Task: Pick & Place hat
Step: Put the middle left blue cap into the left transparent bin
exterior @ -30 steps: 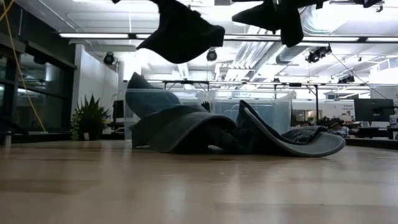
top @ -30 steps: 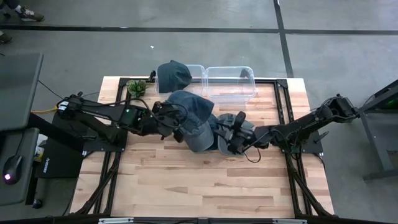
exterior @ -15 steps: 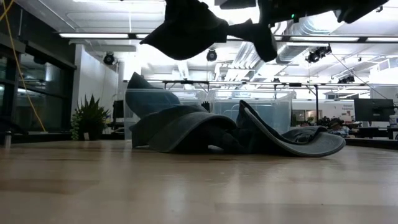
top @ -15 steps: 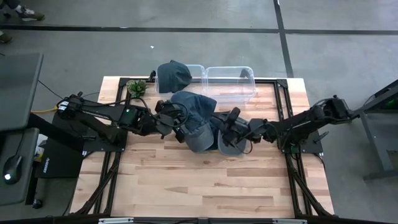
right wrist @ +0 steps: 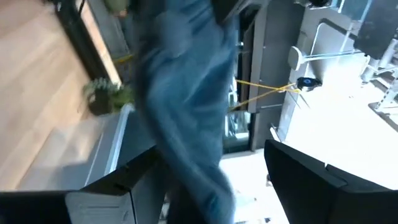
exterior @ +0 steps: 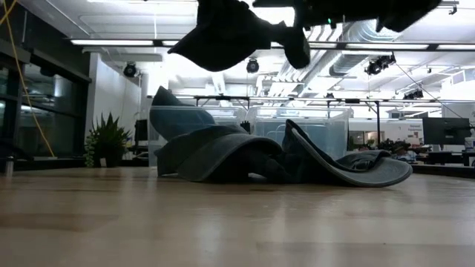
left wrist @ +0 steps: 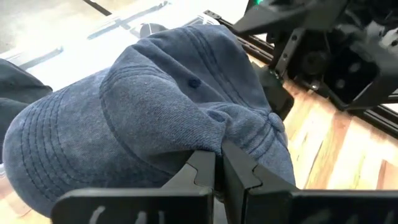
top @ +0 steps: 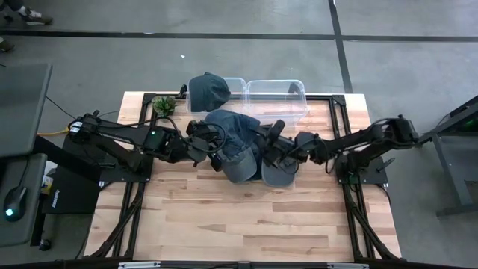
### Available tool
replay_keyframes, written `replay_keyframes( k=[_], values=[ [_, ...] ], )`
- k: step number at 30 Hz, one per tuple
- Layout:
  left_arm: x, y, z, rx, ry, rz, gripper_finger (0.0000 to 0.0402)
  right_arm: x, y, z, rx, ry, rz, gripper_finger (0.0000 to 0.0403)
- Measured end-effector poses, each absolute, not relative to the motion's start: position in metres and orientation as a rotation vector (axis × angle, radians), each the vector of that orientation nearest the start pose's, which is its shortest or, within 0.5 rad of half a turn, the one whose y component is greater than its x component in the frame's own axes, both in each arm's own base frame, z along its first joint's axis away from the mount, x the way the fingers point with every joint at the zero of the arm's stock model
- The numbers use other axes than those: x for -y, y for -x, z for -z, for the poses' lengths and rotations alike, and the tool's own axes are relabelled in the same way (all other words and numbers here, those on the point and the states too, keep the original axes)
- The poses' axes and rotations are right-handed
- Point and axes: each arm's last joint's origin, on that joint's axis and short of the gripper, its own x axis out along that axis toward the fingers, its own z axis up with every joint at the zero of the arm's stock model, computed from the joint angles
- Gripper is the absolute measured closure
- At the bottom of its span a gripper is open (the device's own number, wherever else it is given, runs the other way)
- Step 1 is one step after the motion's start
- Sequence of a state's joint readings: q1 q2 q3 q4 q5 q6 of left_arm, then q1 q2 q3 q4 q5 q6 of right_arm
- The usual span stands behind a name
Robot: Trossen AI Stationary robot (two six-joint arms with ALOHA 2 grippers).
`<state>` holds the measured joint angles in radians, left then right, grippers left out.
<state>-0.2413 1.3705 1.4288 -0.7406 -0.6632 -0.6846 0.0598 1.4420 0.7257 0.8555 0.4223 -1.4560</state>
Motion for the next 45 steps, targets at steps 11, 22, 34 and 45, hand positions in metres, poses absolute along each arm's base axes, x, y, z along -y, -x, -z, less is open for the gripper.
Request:
replay_keyframes(
  k=[11, 22, 34, 45],
  values=[
    [0.05, -0.276, -0.38, -0.448, 0.362, -0.573, 0.0401, 0.005, -0.319, -0.29, -0.165, 1.261, 0.352, 0.016],
    [0.05, -0.276, -0.379, -0.456, 0.358, -0.564, 0.0401, 0.006, -0.319, -0.29, -0.208, 1.137, 0.405, 0.0309],
    [0.051, -0.278, -0.377, -0.468, 0.342, -0.565, 0.039, 0.006, -0.319, -0.288, -0.232, 1.108, 0.416, 0.0398],
    [0.05, -0.28, -0.383, -0.451, 0.156, -0.538, 0.0281, 0.007, -0.318, -0.284, -0.294, 1.1, 0.449, 0.0401]
  ],
)
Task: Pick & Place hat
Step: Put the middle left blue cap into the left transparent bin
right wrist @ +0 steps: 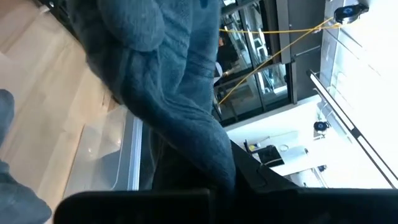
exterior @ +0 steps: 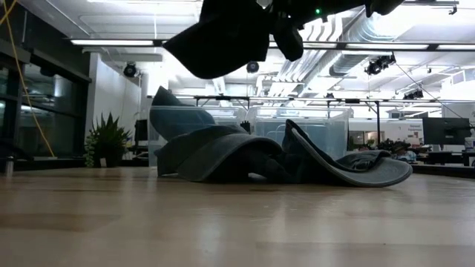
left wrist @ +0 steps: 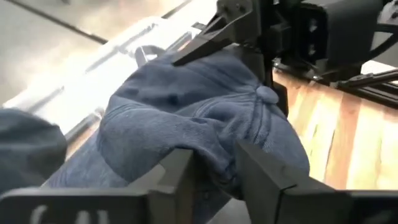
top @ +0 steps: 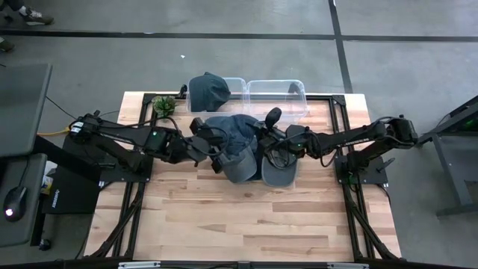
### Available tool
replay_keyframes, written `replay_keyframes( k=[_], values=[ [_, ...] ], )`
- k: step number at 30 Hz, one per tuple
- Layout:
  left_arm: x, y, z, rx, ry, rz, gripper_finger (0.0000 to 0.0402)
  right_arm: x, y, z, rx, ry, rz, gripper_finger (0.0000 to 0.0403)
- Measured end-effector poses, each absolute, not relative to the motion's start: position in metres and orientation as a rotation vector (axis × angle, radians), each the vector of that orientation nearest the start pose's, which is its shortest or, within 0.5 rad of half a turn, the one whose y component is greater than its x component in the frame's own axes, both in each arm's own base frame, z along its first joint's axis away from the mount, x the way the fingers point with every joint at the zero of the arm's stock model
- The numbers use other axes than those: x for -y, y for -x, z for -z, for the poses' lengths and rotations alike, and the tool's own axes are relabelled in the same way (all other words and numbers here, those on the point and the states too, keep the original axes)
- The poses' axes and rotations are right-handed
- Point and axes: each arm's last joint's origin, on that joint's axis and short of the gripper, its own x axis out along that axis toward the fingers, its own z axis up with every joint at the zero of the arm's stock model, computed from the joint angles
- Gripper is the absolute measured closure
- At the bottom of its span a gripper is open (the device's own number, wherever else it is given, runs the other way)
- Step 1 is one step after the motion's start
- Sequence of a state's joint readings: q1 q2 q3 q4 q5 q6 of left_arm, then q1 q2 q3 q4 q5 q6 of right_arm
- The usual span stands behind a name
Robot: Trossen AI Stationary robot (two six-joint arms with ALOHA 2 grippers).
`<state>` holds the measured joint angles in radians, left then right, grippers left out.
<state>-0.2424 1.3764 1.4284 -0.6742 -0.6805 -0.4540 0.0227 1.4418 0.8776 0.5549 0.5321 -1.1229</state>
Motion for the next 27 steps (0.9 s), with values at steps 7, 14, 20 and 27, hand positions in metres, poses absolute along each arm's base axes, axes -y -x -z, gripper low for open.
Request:
replay_keyframes(
  k=[7, 14, 20, 27],
  values=[
    [0.045, -0.261, -0.395, -0.431, 0.117, -0.561, 0.0209, 0.008, -0.318, -0.283, -0.323, 1.1, 0.47, 0.0402],
    [0.037, -0.23, -0.408, -0.427, 0.124, -0.599, 0.0191, 0.009, -0.317, -0.282, -0.335, 1.103, 0.477, 0.0402],
    [0.033, -0.221, -0.403, -0.453, 0.186, -0.679, 0.019, 0.008, -0.317, -0.287, -0.287, 1.105, 0.488, 0.0403],
    [0.036, -0.228, -0.386, -0.504, 0.184, -0.678, 0.019, 0.004, -0.315, -0.308, -0.241, 1.126, 0.462, 0.0403]
  ],
)
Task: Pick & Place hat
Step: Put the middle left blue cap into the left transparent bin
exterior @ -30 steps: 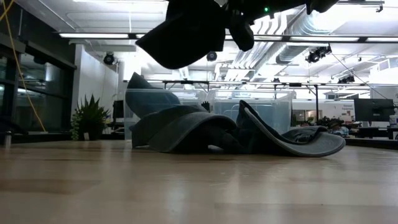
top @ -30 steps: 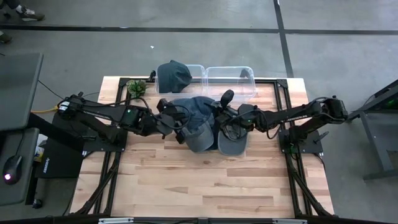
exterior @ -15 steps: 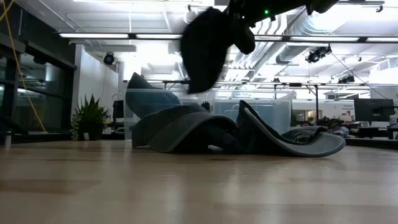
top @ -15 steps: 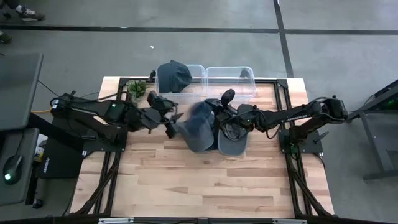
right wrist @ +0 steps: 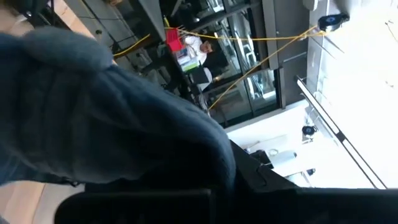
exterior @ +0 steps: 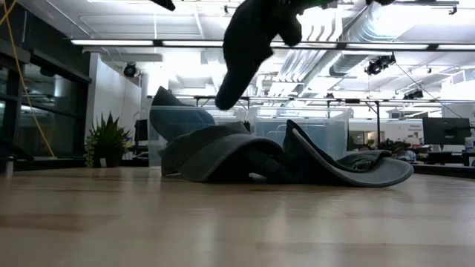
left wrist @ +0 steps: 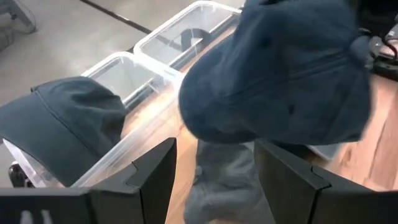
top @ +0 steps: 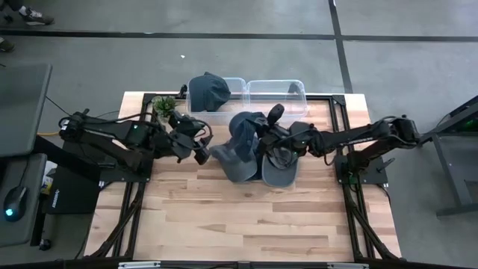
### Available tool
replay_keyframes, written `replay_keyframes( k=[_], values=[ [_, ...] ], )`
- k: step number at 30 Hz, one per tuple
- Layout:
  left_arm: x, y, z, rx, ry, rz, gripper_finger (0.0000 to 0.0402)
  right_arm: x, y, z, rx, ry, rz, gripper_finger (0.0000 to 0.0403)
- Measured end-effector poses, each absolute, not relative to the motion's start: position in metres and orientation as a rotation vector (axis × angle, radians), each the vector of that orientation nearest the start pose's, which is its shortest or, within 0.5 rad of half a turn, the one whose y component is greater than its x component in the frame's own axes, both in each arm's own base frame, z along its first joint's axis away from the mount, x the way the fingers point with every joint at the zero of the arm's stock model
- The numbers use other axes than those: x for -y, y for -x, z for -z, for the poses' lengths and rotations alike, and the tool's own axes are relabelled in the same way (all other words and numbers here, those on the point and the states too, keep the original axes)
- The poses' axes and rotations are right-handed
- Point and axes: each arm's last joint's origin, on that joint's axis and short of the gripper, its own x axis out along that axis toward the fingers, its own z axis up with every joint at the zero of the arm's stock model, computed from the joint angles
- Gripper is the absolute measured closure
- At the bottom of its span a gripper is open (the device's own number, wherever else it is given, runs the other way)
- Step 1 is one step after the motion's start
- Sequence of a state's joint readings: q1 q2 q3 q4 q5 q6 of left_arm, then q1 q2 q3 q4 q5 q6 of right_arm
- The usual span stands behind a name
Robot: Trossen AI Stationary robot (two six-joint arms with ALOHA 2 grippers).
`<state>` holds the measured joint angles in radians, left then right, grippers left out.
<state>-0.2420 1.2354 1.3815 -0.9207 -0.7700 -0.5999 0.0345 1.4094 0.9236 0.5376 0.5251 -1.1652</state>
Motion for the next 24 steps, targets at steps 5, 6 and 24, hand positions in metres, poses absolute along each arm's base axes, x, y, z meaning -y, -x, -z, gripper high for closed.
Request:
replay_keyframes(
  k=[5, 6, 24],
  values=[
    [0.028, -0.23, -0.375, -0.539, 0.199, -0.696, 0.019, -0.009, -0.311, -0.33, -0.228, 1.135, 0.398, 0.0403],
    [0.025, -0.231, -0.374, -0.548, 0.207, -0.697, 0.019, -0.011, -0.309, -0.336, -0.221, 1.128, 0.38, 0.0403],
    [-0.083, -0.248, -0.343, -0.521, 0.481, -0.292, 0.0239, -0.033, -0.299, -0.386, -0.315, 1.181, 0.295, 0.0402]
  ],
)
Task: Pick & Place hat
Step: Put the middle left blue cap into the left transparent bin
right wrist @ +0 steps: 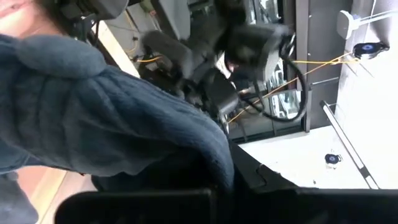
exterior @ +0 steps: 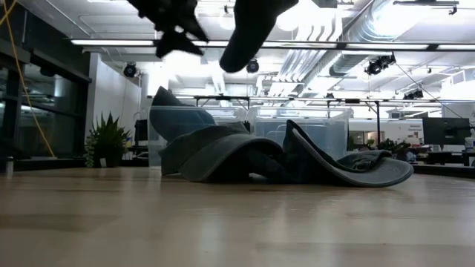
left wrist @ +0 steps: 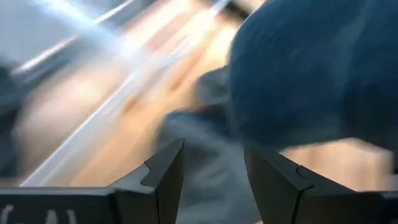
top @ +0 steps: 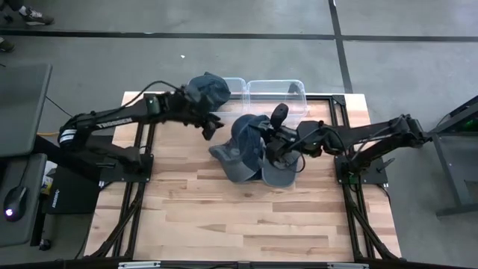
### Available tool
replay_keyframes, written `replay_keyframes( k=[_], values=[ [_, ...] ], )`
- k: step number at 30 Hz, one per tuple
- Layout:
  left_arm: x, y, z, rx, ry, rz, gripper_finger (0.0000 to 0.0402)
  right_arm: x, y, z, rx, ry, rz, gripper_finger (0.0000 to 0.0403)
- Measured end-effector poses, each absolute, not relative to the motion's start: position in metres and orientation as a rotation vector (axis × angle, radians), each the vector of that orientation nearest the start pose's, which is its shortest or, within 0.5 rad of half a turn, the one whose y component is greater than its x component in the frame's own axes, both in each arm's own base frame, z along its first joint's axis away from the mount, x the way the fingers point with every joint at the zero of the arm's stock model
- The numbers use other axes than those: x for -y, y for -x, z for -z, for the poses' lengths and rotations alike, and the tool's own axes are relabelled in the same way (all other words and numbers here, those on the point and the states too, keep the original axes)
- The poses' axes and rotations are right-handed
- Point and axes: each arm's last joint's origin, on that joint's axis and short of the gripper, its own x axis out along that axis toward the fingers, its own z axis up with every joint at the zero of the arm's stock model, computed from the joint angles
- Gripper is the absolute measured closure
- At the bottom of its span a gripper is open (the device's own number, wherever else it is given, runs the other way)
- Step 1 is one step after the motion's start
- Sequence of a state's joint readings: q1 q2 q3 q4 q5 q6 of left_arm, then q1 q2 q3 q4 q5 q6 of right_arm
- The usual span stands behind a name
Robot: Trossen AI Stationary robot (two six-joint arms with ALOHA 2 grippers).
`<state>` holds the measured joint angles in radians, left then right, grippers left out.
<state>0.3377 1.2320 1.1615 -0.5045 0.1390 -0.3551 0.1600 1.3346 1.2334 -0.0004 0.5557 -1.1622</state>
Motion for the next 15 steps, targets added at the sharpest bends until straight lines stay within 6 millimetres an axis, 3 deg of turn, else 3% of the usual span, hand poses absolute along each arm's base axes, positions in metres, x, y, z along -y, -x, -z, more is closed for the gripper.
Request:
replay_keyframes(
  k=[6, 15],
  values=[
    [-0.111, -0.243, -0.348, -0.375, 0.582, -0.095, 0.0239, -0.036, -0.295, -0.404, -0.3, 1.196, 0.321, 0.0402],
    [-0.123, -0.238, -0.354, -0.319, 0.599, 0.027, 0.0239, -0.044, -0.288, -0.433, -0.251, 1.235, 0.351, 0.0402]
  ],
)
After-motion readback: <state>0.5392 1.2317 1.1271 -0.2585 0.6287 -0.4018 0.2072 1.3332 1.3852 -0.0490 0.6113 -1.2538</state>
